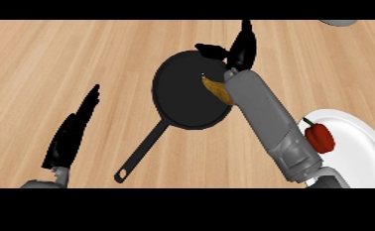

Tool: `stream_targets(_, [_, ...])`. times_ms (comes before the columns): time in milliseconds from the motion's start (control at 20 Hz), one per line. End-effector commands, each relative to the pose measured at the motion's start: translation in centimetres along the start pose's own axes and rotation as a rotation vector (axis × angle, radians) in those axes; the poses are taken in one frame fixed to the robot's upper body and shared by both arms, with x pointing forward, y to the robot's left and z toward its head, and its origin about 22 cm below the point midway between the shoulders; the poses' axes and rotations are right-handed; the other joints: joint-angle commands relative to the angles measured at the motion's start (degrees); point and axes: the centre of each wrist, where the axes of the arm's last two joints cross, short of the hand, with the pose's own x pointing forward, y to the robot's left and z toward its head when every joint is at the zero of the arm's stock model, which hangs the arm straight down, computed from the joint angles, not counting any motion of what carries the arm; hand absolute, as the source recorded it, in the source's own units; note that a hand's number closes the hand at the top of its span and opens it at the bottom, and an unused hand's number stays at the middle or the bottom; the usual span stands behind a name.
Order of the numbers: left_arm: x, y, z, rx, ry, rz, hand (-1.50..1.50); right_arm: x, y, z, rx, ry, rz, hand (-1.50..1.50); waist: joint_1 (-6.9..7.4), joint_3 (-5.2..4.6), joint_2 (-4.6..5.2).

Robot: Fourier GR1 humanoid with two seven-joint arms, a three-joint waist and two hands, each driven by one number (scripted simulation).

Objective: Pick the pear from the plate and place it in the pan

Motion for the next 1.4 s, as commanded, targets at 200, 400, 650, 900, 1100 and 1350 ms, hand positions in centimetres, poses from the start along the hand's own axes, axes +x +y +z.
stream_targets(200, [-0.8,1.8,0.8,0.060,0.041,0.024,0.00,-3.2,-2.4,-0.8,-0.197,0.035,-0.136,-1.50,-4.30,-0.06,-1.25])
stream_targets(400, [-2.8,-0.1,2.7,0.057,0.067,0.018,0.00,-7.1,-6.4,-1.3,-0.204,-0.044,-0.104,-1.50,-5.11,-0.10,-1.49])
stream_targets(650, [-2.1,2.2,2.7,0.087,0.073,0.016,0.00,-9.6,-10.4,1.7,-0.208,-0.041,-0.089,-1.50,-5.69,-0.15,-1.73])
stream_targets(900, [-2.1,2.6,2.1,0.078,0.062,0.008,0.00,-10.9,-17.9,3.0,-0.197,-0.073,-0.076,-1.50,-5.69,-0.15,-1.56])
stream_targets(1100, [-2.3,2.5,2.2,0.093,0.071,0.015,0.00,-12.5,-24.3,4.9,-0.177,-0.099,-0.051,-1.50,-6.07,-0.13,-1.55])
stream_targets(1350, [-1.1,0.8,1.9,0.080,0.055,0.014,0.00,-13.6,-27.5,6.9,-0.174,-0.073,-0.074,-1.50,-5.21,-0.09,-1.37])
